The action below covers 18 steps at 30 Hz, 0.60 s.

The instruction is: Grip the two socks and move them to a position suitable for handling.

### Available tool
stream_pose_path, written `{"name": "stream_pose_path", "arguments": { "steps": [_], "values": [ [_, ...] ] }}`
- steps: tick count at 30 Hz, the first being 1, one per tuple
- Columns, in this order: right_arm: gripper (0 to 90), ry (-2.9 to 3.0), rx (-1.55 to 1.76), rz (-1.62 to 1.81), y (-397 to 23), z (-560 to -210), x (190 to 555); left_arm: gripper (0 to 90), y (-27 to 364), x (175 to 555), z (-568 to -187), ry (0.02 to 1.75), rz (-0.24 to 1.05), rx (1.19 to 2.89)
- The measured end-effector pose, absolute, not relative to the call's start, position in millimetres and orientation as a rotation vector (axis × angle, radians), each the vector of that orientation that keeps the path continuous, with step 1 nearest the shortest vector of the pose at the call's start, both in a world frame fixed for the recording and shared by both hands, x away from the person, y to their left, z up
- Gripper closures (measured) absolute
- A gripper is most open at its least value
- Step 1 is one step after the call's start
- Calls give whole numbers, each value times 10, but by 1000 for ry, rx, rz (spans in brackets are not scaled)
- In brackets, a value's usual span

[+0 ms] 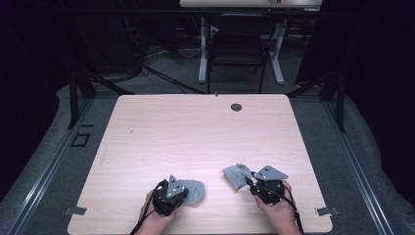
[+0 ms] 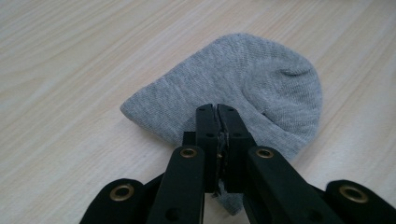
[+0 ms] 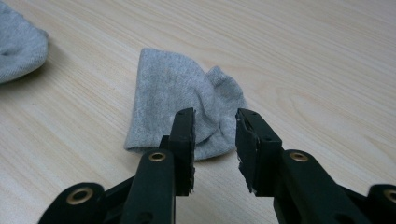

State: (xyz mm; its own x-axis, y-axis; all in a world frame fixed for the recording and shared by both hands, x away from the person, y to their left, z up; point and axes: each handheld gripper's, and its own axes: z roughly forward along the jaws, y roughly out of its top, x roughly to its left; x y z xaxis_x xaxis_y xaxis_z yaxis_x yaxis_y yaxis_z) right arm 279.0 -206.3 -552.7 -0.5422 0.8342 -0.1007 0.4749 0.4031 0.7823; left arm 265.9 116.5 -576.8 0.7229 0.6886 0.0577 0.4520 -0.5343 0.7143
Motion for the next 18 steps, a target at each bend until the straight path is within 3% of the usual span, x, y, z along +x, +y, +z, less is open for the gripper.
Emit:
{"name": "stream_pose_path", "arguments": {
  "steps": [6,13,18],
  "values": [
    [681,2193,1108,974,-2050,-5522,2782,882,1047,2558,-5772,842,418,2225],
    [793,2236,1078,983,-2015,-5510,2786,864,977,2492,-5761,822,382,2215],
    [813,2288,1038,939,-1928,-5529,2856,836,1035,2496,-5687,819,396,2179]
  ]
}}
